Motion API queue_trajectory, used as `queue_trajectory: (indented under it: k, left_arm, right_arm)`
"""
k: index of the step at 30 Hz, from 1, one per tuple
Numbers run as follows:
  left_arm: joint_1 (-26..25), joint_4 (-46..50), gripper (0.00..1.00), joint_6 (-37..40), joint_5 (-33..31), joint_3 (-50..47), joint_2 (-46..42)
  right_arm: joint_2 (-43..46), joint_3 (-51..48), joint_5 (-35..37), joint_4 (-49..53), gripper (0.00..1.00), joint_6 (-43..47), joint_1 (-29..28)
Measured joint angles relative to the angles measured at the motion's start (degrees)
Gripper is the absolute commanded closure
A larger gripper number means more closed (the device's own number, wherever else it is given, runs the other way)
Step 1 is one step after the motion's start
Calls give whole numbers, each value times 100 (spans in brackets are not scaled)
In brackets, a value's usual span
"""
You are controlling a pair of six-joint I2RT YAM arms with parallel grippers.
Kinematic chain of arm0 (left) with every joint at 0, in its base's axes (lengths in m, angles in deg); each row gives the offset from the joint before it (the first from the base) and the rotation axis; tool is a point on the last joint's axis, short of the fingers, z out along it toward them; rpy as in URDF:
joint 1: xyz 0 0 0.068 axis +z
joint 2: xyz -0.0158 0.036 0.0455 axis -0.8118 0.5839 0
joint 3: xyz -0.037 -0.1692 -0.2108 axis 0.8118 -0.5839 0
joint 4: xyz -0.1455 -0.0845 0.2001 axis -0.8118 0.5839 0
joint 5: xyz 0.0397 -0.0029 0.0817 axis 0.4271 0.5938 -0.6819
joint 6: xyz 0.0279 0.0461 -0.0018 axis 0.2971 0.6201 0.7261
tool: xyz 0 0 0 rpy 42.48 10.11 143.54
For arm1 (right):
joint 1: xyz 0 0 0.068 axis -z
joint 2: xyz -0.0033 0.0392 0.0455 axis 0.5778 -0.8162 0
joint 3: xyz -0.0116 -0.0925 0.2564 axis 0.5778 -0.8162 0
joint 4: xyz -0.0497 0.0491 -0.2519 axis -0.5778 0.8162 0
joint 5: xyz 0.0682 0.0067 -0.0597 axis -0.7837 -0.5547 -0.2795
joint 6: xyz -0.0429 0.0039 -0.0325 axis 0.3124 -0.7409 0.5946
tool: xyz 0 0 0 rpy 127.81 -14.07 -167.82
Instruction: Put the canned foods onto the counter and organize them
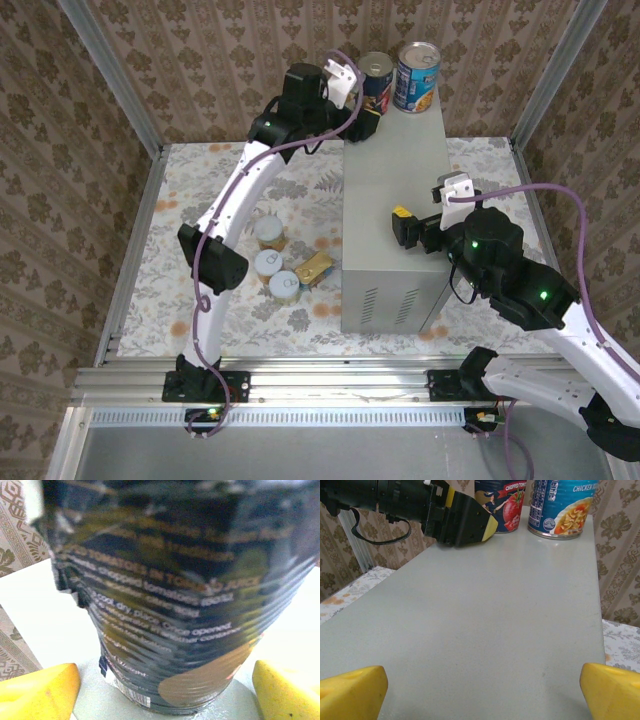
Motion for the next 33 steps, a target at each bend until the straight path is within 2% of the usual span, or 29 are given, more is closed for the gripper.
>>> queue_trajectory:
  k: [6, 13, 19, 24, 33]
  left_arm:
    - [33, -122, 0, -4, -37, -398, -214]
    - [42, -157, 0, -24, -111, -1982, -1558]
    - [212, 177, 0, -26, -352, -2741, -2739]
    - [481, 476, 0, -175, -660, -3895, -3705]
    - [929, 804, 0, -857, -839, -6100, -4734]
  right_arm:
    - [-2, 0, -4, 0, 0, 2, 0]
    - [-173, 162, -74, 68, 0, 48, 0]
    - [-509, 802, -284, 273, 0, 243, -37]
    - [-1021, 1526, -660, 525, 0, 446, -188]
    - [-2271, 2992, -1261, 1252, 0, 664, -942]
